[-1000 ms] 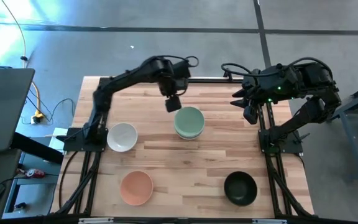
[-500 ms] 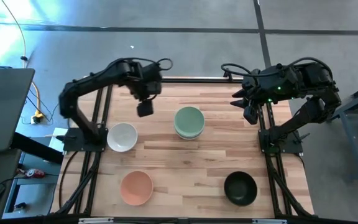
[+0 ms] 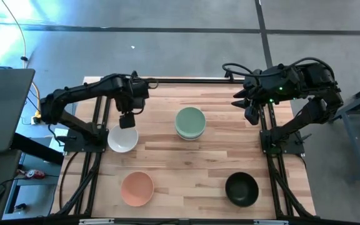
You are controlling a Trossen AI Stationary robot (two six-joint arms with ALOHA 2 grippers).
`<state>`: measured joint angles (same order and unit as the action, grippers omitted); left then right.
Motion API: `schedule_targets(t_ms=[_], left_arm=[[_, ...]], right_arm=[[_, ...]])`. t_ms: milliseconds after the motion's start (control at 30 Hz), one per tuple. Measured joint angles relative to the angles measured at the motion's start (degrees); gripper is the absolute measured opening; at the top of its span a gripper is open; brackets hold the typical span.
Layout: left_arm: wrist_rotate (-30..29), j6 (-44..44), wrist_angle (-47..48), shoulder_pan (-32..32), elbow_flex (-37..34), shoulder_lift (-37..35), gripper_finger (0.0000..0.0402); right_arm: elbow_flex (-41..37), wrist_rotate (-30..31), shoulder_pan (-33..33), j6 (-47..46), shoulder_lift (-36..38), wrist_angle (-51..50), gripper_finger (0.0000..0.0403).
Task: Nest bowls inside each other
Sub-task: Stack the white bowl on the blue bowl
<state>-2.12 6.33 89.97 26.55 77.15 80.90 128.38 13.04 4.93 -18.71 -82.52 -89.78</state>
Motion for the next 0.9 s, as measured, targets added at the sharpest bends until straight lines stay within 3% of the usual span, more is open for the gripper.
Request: schedule_targets(t_ms=[433, 667, 900], left_arm=[[2.4, 5.4, -5.7, 2.8, -8.2, -0.9, 0.0218], [5.2, 16.3, -9.0, 3.1, -11.7, -0.9, 0.0214], [6.0, 24.2, -9.6, 4.5, -16.6, -0.9, 0.0178]], right_arm=[[0.0, 0.0, 0.0, -1.8, 0.0, 0.0, 0.0129], [0.0, 0.0, 0.0, -2.0, 0.0, 0.0, 0.0129], [0.0, 0.0, 0.0, -2.9, 0.0, -0.2, 0.0129]])
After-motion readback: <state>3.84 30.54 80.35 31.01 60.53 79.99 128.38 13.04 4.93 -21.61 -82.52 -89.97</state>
